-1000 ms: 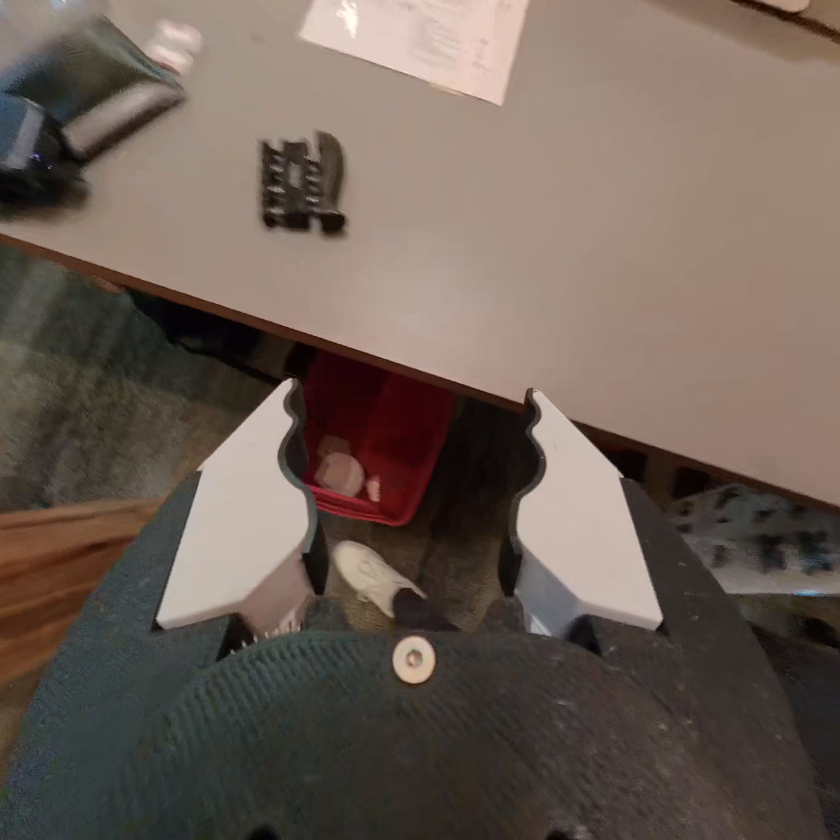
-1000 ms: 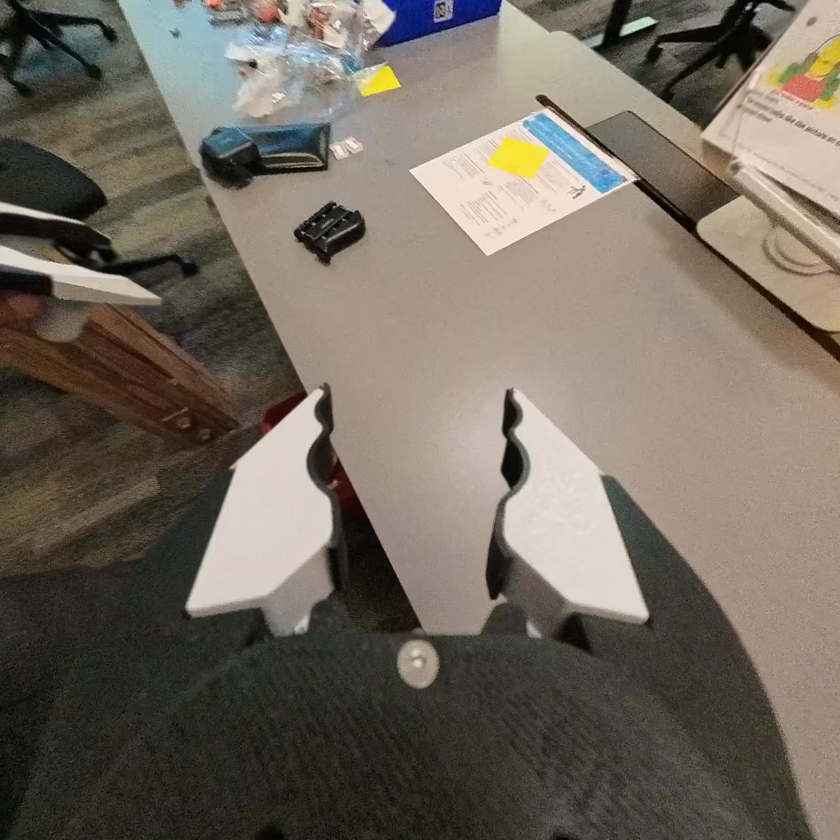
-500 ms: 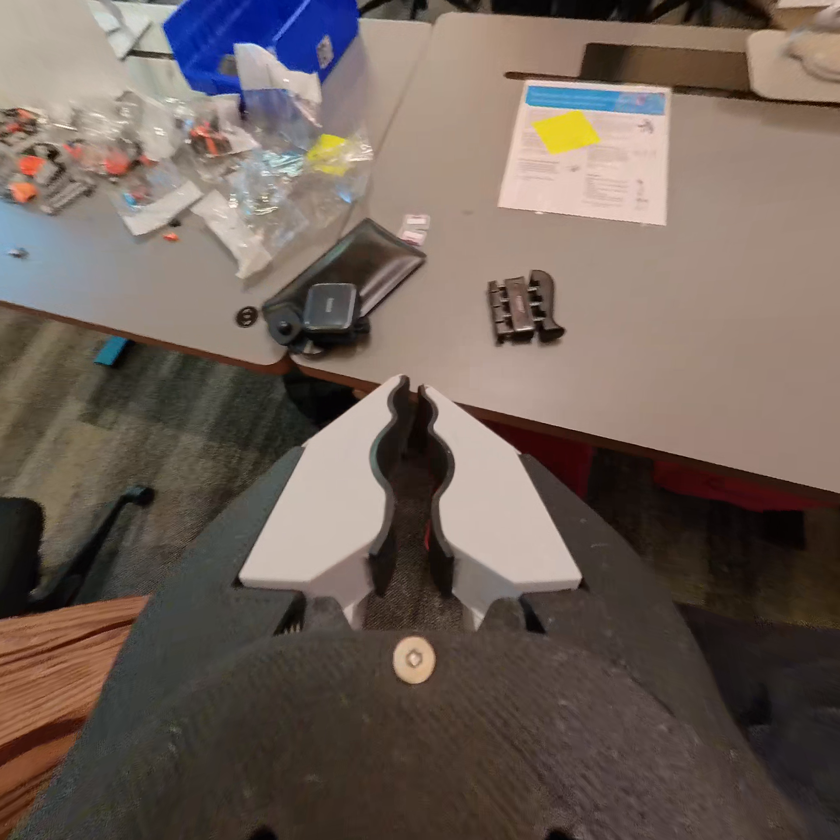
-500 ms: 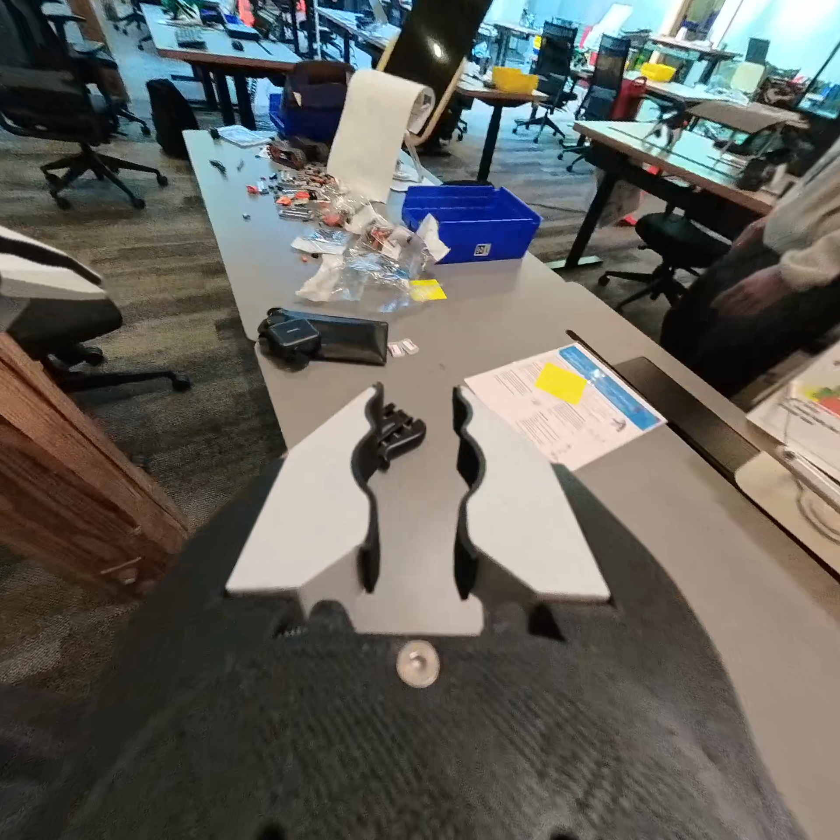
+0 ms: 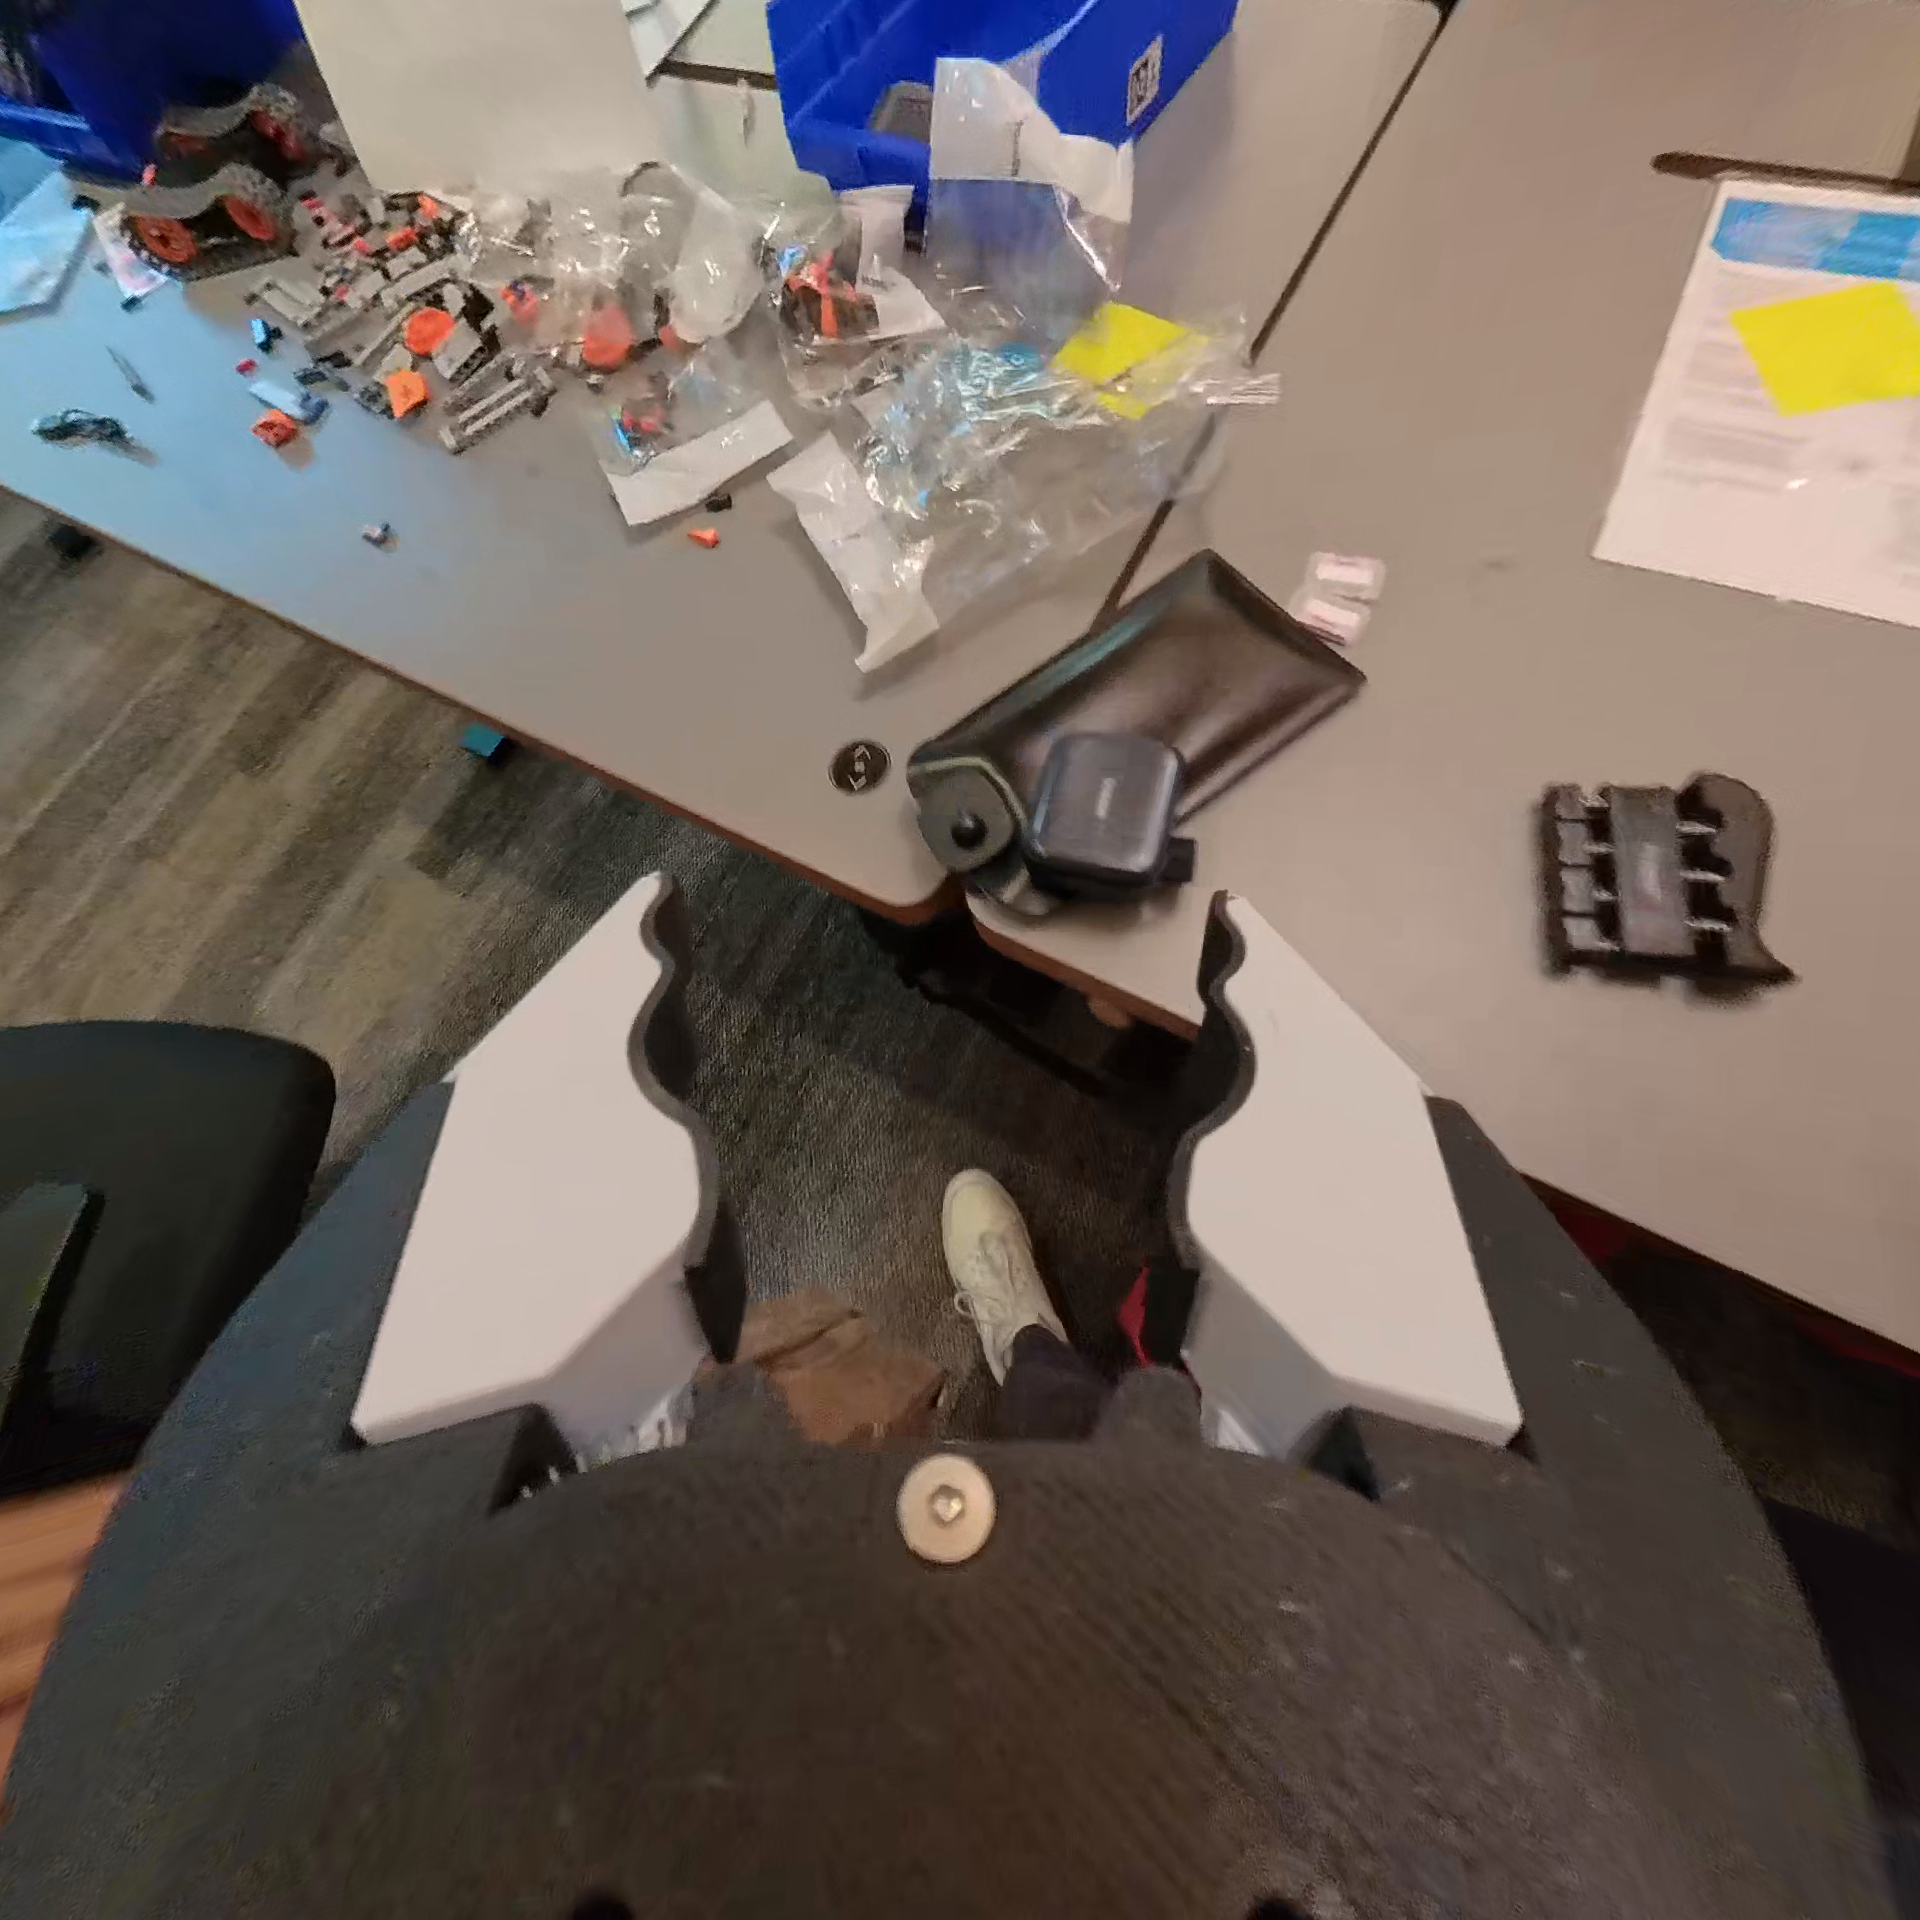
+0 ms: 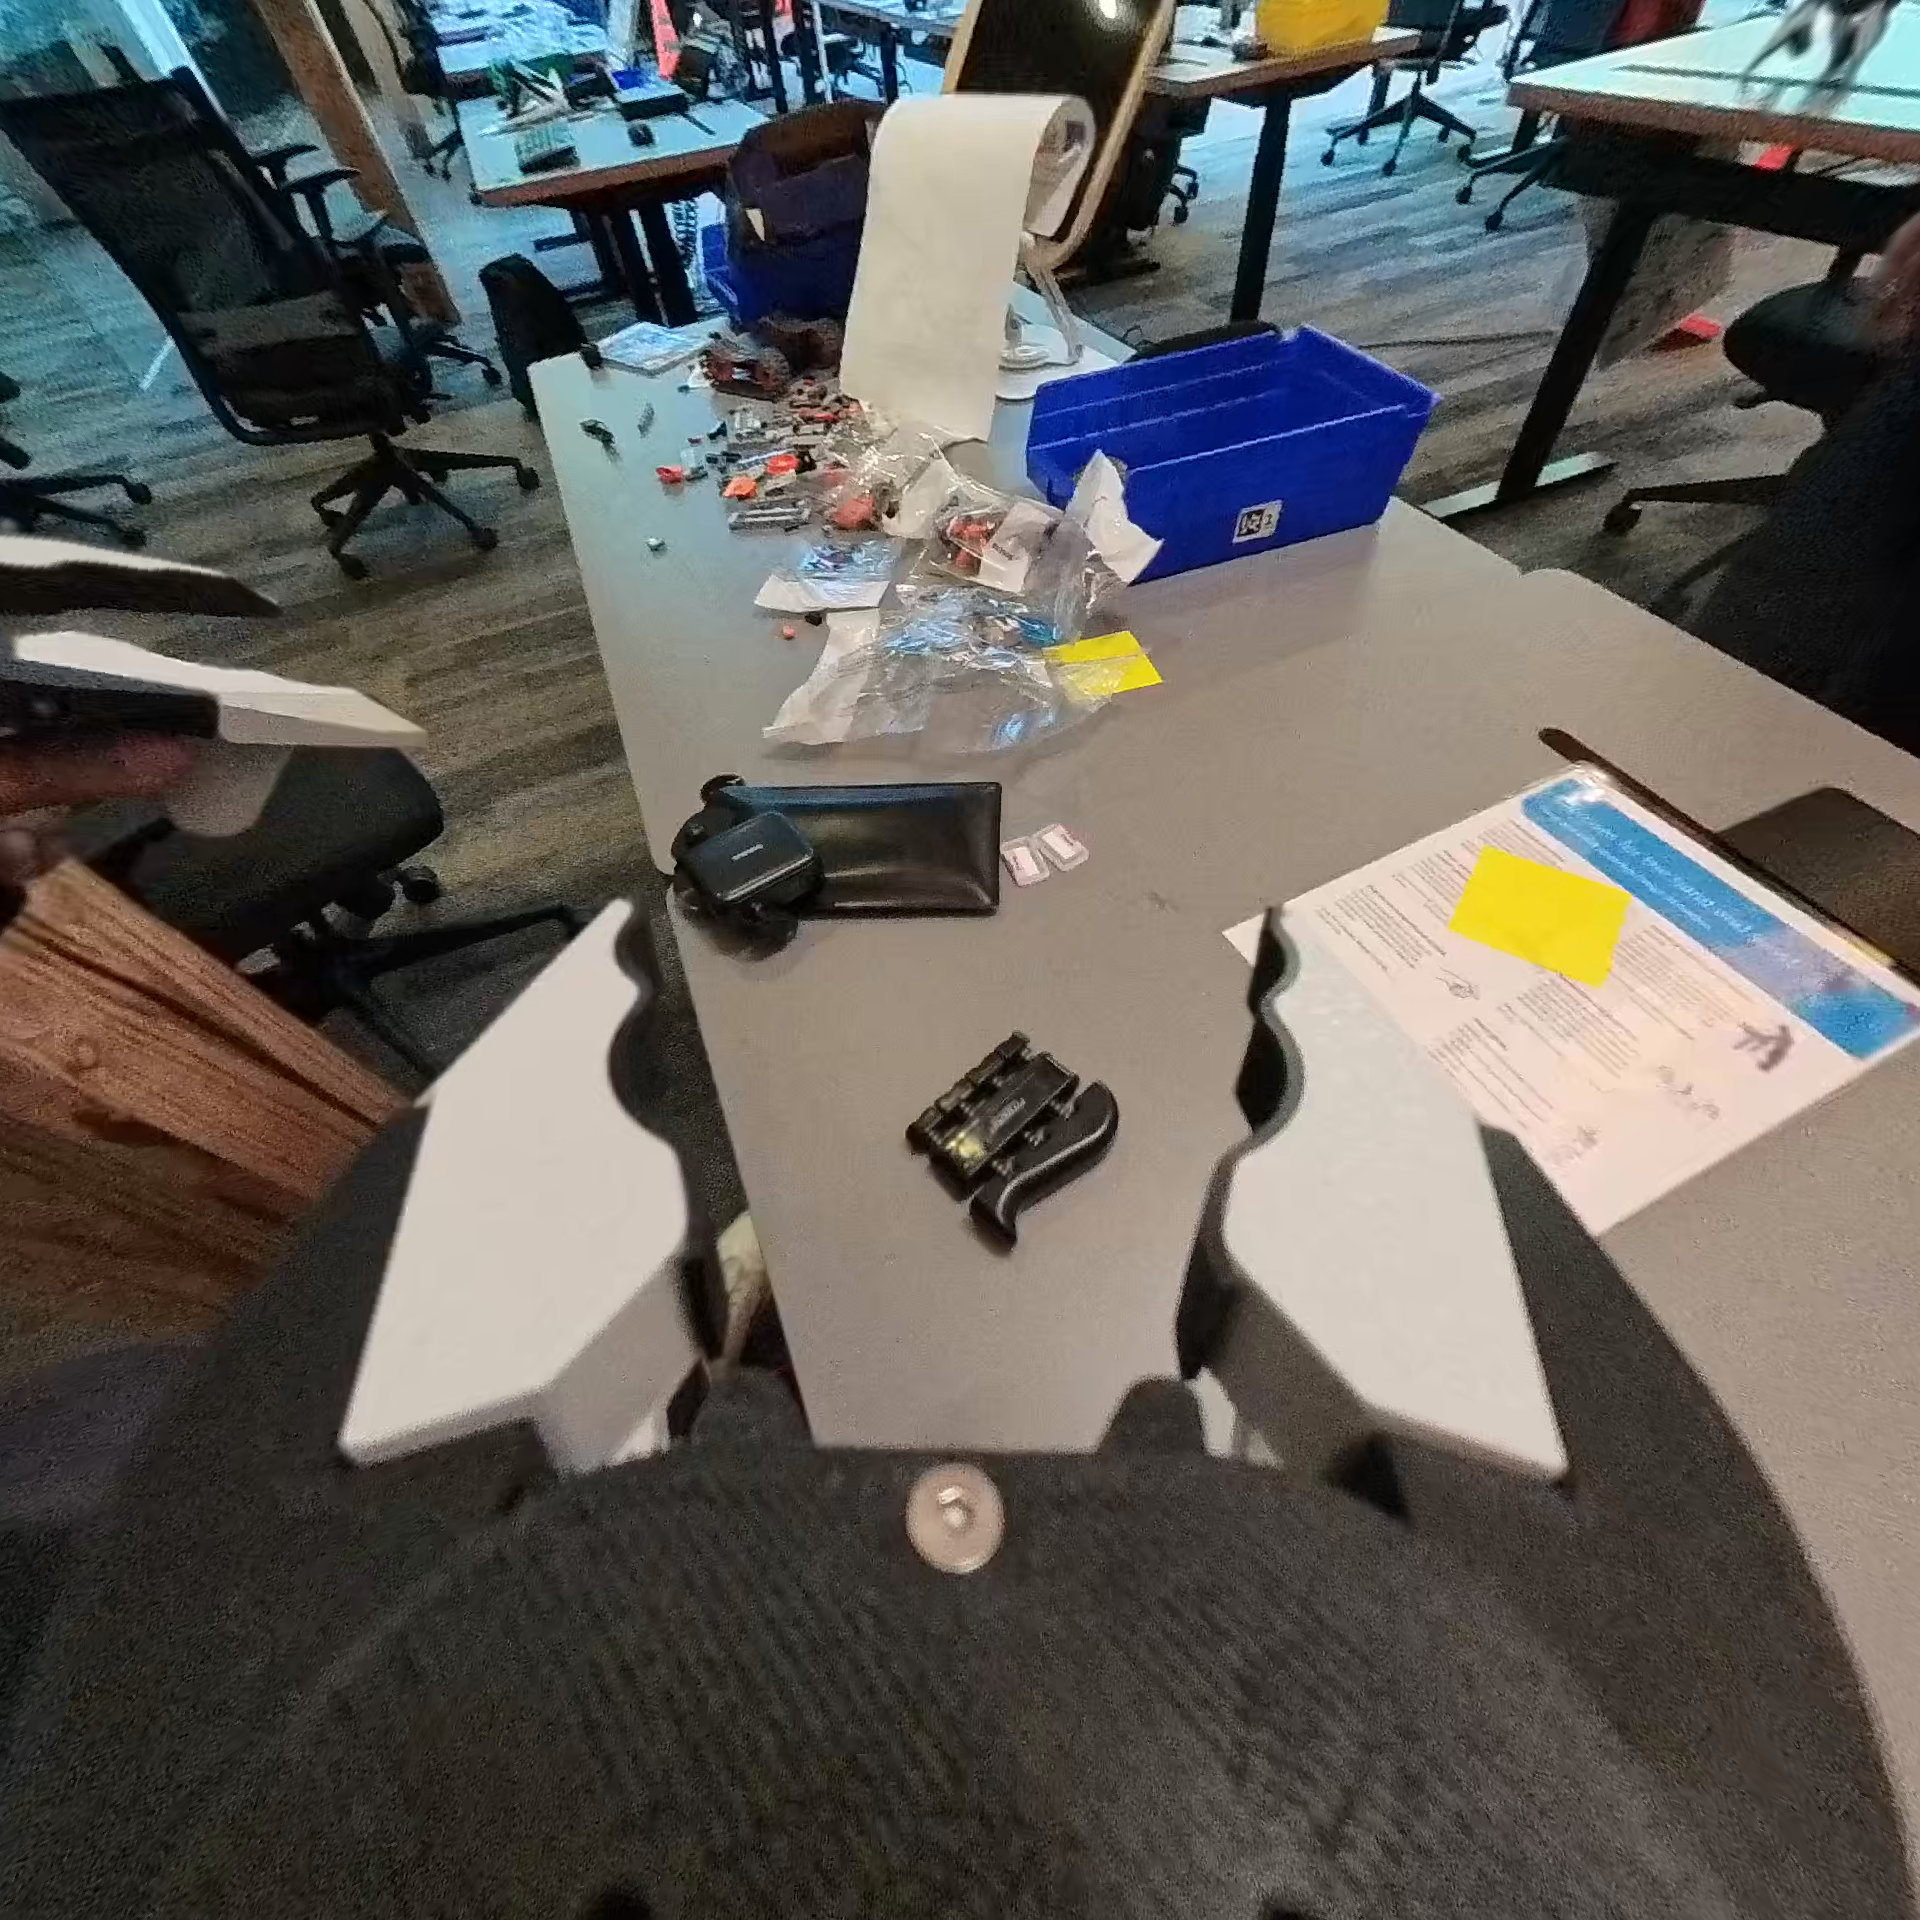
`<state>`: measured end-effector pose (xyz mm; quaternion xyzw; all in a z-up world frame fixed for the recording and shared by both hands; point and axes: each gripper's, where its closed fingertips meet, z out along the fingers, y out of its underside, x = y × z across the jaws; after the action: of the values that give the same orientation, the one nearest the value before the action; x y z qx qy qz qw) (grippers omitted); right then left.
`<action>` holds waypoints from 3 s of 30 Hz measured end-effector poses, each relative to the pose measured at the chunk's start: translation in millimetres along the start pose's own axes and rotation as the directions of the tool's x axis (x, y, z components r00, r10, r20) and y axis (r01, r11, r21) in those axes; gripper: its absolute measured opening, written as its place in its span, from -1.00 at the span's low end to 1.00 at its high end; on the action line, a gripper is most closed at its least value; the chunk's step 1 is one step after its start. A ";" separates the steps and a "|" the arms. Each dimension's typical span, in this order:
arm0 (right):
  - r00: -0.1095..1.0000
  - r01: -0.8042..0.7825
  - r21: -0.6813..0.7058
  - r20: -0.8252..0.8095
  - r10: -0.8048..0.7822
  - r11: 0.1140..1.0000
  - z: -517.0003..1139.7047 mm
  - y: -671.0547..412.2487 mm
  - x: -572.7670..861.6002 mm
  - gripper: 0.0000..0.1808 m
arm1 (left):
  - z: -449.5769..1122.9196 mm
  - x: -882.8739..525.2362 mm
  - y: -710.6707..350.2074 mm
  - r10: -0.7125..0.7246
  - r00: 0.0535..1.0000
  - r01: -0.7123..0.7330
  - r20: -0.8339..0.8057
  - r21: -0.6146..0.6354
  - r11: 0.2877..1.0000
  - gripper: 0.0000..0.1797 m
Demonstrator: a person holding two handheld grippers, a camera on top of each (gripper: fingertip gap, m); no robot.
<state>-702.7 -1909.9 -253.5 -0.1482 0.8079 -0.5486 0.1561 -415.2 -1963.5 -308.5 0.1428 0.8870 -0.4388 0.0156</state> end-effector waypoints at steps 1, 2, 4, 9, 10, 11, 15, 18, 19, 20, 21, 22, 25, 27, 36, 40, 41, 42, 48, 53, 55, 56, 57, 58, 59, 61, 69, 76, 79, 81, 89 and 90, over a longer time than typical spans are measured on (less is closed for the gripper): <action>1.000 -0.012 -0.006 -0.018 0.012 1.000 11.1 0.2 -0.5 0.24 | 19.6 -10.5 -2.5 0.011 1.000 -0.011 -0.010 -0.004 1.000 0.09; 0.999 -0.031 -0.013 -0.032 0.031 0.999 23.4 0.3 -2.5 0.23 | 40.4 -22.3 -5.1 0.023 1.000 -0.023 -0.019 -0.004 1.000 0.09; 0.996 -0.067 -0.042 -0.058 0.065 0.997 51.9 3.4 -11.1 0.22 | 86.6 -46.3 -9.4 0.044 0.998 -0.044 -0.047 0.005 0.999 0.06; 0.988 -0.110 -0.195 -0.126 0.086 0.975 124.7 9.5 -52.3 0.12 | 206.7 -96.6 7.5 0.087 0.978 -0.102 -0.189 -0.073 0.992 -0.11; 0.987 -0.117 -0.219 -0.134 0.089 0.969 138.1 9.4 -61.3 0.07 | 222.8 -97.3 13.9 0.090 0.963 -0.119 -0.253 -0.100 0.988 -0.16; 0.987 -0.116 -0.246 -0.138 0.084 0.962 151.9 12.0 -69.6 0.03 | 235.3 -94.9 21.7 0.095 0.942 -0.142 -0.321 -0.129 0.981 -0.24; 0.999 -0.013 -0.411 -0.038 -0.003 0.911 214.4 53.8 -104.9 -0.22 | 242.5 -61.5 51.5 0.076 0.782 -0.250 -0.618 -0.200 0.947 -0.45; 0.994 0.098 -0.483 0.098 -0.057 0.870 266.8 76.1 -135.2 -0.40 | 221.2 -36.5 65.4 0.026 0.660 -0.270 -0.751 -0.205 0.941 -0.58; 0.989 0.116 -0.508 0.137 -0.053 0.853 282.3 82.0 -144.0 -0.41 | 215.6 -30.9 72.8 0.005 0.636 -0.279 -0.772 -0.224 0.934 -0.59; 0.985 0.134 -0.540 0.166 -0.050 0.831 295.3 89.1 -149.3 -0.41 | 210.0 -24.8 79.3 -0.033 0.612 -0.272 -0.790 -0.250 0.929 -0.58; 0.981 0.150 -0.574 0.185 -0.050 0.805 305.8 97.5 -151.3 -0.38 | 205.7 -18.8 84.1 -0.083 0.593 -0.249 -0.801 -0.281 0.927 -0.55; 0.977 0.170 -0.609 0.208 -0.051 0.775 313.0 107.3 -152.3 -0.30 | 202.6 -12.6 88.8 -0.147 0.576 -0.221 -0.804 -0.326 0.919 -0.49; 0.962 0.260 -0.683 0.246 -0.121 0.683 320.6 135.7 -143.3 -0.09 | 204.2 -2.0 89.2 -0.159 0.579 -0.185 -0.799 -0.319 0.929 -0.30; 0.942 0.332 -0.677 0.277 -0.190 0.656 321.8 144.5 -138.5 -0.08 | 209.2 -3.4 75.0 0.033 0.622 -0.221 -0.782 -0.134 0.966 -0.30; 0.931 0.361 -0.691 0.303 -0.203 0.626 316.1 166.8 -125.2 -0.05 | 194.4 29.2 72.4 0.104 0.375 -0.318 -0.921 -0.023 0.948 -0.38; 0.948 0.314 -0.678 0.264 -0.179 0.665 314.3 159.3 -126.4 -0.09 | 198.0 20.7 76.6 0.062 0.373 -0.373 -0.926 -0.088 0.924 -0.61; 0.952 0.301 -0.669 0.252 -0.174 0.680 313.3 155.5 -126.8 -0.11 | 203.5 16.0 75.3 0.079 0.412 -0.374 -0.908 -0.090 0.923 -0.65; 0.956 0.287 -0.658 0.239 -0.169 0.696 311.8 151.1 -126.9 -0.13 | 209.0 11.6 71.6 0.085 0.452 -0.362 -0.888 -0.095 0.927 -0.70; 0.978 0.203 -0.627 0.171 -0.121 0.752 293.8 137.5 -124.0 -0.20 | 227.7 19.8 66.3 0.145 0.500 -0.424 -0.854 -0.095 0.901 -1.00; 0.985 0.164 -0.631 0.141 -0.096 0.758 277.6 140.0 -122.6 -0.22 | 232.3 7.7 73.4 0.150 0.517 -0.488 -0.843 -0.146 0.861 -1.00; 0.988 0.151 -0.632 0.130 -0.088 0.760 272.9 141.6 -122.3 -0.23 | 230.7 -2.8 80.3 0.157 0.519 -0.510 -0.840 -0.157 0.846 -1.00; 0.989 0.144 -0.632 0.125 -0.084 0.762 271.2 142.3 -122.2 -0.24 | 227.3 -7.5 86.4 0.149 0.510 -0.527 -0.847 -0.171 0.832 -1.00; 0.990 0.137 -0.632 0.119 -0.079 0.763 269.6 143.0 -121.9 -0.24 | 223.7 -11.8 93.4 0.146 0.502 -0.545 -0.852 -0.181 0.819 -1.00; 0.991 0.131 -0.632 0.114 -0.075 0.764 268.3 143.7 -121.4 -0.24 | 218.8 -15.0 100.4 0.146 0.489 -0.561 -0.860 -0.182 0.807 -1.00; 0.991 0.126 -0.632 0.108 -0.073 0.764 267.1 144.3 -120.7 -0.24 | 213.2 -16.6 105.8 0.139 0.481 -0.567 -0.866 -0.186 0.802 -1.00; 0.993 0.117 -0.633 0.099 -0.070 0.766 265.2 145.2 -119.2 -0.25 | 200.7 -13.7 110.9 0.107 0.467 -0.555 -0.878 -0.197 0.808 -1.00; 0.986 0.168 -0.609 0.122 -0.117 0.775 263.6 136.8 -121.2 -0.27 | 180.2 18.1 115.2 0.076 0.463 -0.506 -0.883 -0.193 0.841 -1.00; 0.913 0.407 -0.585 0.291 -0.287 0.702 302.7 140.3 -131.7 -0.03 | 173.9 19.2 102.7 0.053 0.434 -0.464 -0.899 -0.172 0.869 -1.00; 0.902 0.425 -0.629 0.351 -0.251 0.650 312.3 159.9 -128.0 -0.05 | 180.1 3.4 106.2 0.060 0.470 -0.463 -0.881 -0.188 0.866 -1.00; 0.901 0.423 -0.638 0.372 -0.224 0.644 314.1 163.8 -125.5 -0.10 | 187.7 -5.8 111.7 0.065 0.505 -0.468 -0.861 -0.210 0.858 -1.00; 0.954 0.285 -0.674 0.269 -0.132 0.682 307.5 164.0 -115.8 -0.11 | 188.2 15.7 123.1 0.062 0.489 -0.499 -0.870 -0.221 0.838 -1.00; 0.960 0.267 -0.681 0.252 -0.125 0.682 305.5 165.0 -114.5 -0.11 | 186.5 20.0 121.4 0.059 0.486 -0.493 -0.872 -0.218 0.842 -1.00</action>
<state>-483.3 -2061.1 -503.8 -0.3328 0.9174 -0.1932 0.1013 -420.2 -2035.0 -520.1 0.4729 0.8208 -0.0930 -0.3066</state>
